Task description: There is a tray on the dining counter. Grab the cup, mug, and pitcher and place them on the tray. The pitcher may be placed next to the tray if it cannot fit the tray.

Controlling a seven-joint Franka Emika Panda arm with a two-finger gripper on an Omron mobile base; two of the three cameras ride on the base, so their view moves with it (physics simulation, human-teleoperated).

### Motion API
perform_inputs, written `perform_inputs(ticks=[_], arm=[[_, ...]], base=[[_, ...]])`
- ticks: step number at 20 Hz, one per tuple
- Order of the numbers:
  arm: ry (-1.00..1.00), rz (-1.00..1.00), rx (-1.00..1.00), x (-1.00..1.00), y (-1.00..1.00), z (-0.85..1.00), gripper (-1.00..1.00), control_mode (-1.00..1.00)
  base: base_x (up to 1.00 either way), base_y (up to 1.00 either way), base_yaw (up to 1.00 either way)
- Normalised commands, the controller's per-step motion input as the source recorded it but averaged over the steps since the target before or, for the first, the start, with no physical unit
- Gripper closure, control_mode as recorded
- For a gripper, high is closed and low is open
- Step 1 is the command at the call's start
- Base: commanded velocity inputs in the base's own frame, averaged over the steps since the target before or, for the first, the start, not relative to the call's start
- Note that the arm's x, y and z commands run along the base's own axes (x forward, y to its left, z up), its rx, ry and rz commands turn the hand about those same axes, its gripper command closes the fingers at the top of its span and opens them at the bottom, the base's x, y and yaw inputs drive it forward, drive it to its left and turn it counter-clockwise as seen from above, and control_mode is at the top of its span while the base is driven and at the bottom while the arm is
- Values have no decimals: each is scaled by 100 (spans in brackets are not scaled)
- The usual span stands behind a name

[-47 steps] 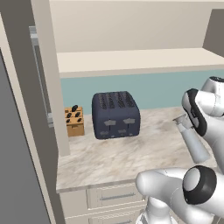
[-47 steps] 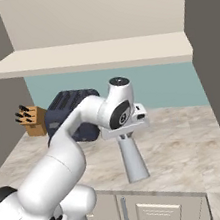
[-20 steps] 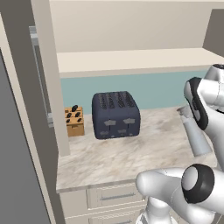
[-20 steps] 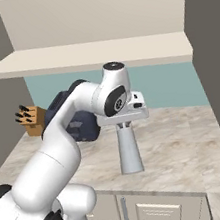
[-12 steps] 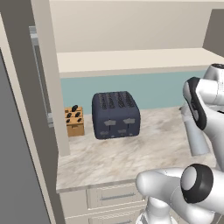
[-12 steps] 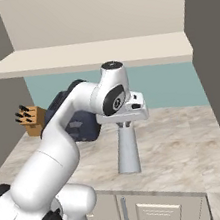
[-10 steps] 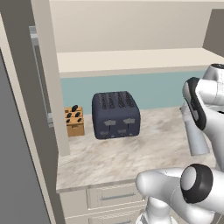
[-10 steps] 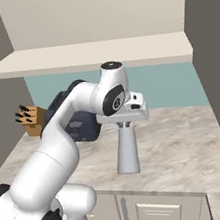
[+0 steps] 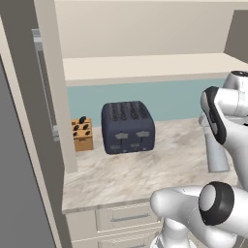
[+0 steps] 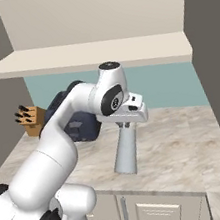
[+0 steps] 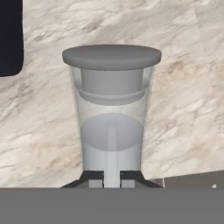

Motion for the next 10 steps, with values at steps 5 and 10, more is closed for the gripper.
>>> perform_inputs(ticks=[5,10], arm=[[0,0,0,0,0,0,100,100],[0,0,0,0,0,0,100,100]], base=[[-34,0,-7],[-64,2,-15]])
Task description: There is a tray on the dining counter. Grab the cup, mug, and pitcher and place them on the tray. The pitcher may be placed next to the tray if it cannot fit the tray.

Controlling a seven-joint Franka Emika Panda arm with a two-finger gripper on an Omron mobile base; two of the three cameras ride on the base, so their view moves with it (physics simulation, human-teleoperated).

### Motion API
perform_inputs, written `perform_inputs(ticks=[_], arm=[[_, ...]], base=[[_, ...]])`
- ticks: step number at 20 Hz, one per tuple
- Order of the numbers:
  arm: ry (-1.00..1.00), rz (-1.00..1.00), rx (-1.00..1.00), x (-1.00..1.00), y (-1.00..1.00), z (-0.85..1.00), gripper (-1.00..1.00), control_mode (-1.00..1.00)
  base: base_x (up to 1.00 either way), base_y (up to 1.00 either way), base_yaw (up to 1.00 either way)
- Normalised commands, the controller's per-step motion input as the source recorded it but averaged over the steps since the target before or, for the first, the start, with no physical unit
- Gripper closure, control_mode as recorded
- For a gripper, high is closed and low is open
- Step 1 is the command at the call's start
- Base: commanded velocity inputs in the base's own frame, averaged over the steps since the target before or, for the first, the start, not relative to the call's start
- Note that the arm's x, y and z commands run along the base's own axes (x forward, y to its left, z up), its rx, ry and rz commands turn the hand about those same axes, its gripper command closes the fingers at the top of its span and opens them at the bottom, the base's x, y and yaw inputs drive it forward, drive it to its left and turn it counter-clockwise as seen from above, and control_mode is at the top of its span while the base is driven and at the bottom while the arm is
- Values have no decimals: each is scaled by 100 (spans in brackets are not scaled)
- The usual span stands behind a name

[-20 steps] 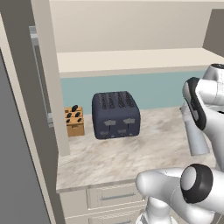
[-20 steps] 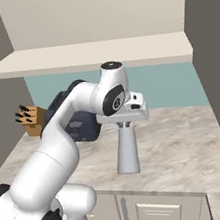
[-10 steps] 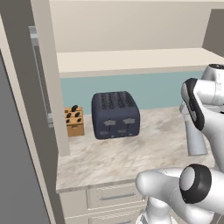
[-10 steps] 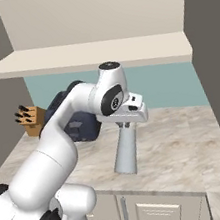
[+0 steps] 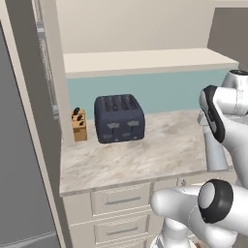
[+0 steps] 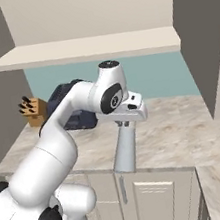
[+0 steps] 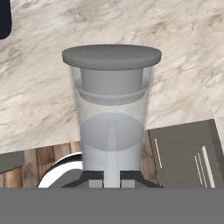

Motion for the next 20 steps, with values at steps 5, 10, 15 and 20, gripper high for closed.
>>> perform_inputs(ticks=[5,10,15,20], arm=[[0,0,0,0,0,0,100,100],[0,0,0,0,0,0,100,100],[0,0,0,0,0,0,100,100],[0,0,0,0,0,0,100,100]], base=[[-46,22,-22],[-36,33,-34],[-38,24,-48],[-40,0,-66]])
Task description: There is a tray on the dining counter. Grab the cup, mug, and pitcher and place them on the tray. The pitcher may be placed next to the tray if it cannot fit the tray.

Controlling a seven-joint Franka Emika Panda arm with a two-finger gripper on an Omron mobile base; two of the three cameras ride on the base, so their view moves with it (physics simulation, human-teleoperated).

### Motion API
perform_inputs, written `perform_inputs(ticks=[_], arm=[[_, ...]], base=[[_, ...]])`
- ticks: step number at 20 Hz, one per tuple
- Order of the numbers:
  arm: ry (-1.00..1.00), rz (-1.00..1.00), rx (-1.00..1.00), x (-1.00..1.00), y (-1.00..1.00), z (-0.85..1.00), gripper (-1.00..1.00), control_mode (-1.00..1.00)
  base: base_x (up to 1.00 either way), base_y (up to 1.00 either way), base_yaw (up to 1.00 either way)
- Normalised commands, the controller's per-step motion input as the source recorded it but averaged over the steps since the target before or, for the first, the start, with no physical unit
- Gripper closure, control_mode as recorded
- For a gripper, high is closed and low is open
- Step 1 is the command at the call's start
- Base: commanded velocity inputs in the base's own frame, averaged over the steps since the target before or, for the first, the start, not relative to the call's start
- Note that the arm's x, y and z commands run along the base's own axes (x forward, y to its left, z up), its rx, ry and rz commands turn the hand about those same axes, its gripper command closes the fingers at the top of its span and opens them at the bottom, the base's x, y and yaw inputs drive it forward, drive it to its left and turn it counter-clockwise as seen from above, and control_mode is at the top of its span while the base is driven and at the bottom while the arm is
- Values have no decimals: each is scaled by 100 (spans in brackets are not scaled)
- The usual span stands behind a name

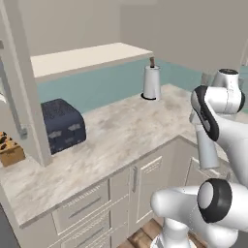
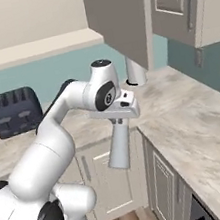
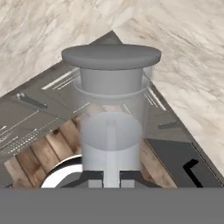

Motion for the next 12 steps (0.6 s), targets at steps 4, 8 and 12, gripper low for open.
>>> perform_inputs(ticks=[4,8,12], arm=[[0,0,0,0,0,0,100,100],[0,0,0,0,0,0,100,100],[0,0,0,0,0,0,100,100]], base=[[-53,0,-74],[-55,-1,-76],[-53,-3,-77]])
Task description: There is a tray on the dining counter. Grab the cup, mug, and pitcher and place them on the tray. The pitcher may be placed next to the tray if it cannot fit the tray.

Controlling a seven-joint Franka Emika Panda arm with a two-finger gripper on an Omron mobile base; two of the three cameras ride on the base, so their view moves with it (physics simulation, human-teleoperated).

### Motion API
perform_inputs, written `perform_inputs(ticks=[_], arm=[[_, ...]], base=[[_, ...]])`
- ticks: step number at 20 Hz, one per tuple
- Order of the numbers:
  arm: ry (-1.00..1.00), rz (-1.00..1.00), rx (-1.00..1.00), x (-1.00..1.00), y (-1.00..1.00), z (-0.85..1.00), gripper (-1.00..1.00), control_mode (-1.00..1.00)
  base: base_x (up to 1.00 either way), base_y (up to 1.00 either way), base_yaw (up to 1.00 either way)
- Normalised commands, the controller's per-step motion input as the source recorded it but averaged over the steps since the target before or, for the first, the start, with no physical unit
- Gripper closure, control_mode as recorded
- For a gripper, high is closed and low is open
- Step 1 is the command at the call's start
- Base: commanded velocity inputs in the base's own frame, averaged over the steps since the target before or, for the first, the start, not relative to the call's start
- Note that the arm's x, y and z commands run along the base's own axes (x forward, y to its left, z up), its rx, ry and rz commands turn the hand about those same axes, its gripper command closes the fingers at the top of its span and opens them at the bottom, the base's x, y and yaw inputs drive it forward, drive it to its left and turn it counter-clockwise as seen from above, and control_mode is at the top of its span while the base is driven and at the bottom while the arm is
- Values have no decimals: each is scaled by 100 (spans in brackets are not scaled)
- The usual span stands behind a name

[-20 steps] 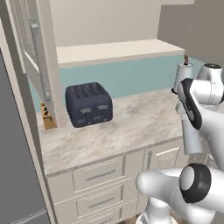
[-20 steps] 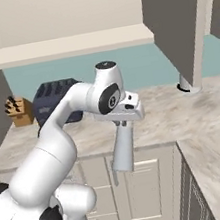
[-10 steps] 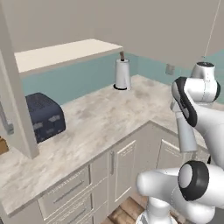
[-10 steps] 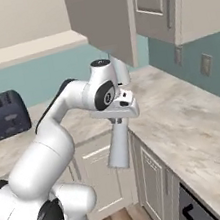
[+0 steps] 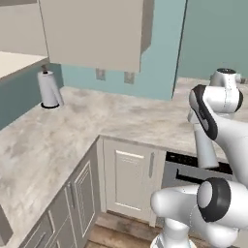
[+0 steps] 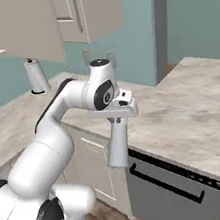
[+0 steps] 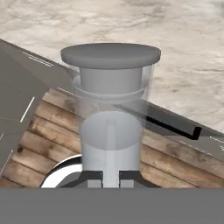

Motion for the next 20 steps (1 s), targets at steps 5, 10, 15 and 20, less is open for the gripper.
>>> perform_inputs(ticks=[5,10,15,20], arm=[[0,0,0,0,0,0,100,100],[0,0,0,0,0,0,100,100],[0,0,0,0,0,0,100,100],[0,0,0,0,0,0,100,100]], base=[[-48,-2,-77],[-42,-1,-77],[-23,-4,-79],[0,-15,-74]])
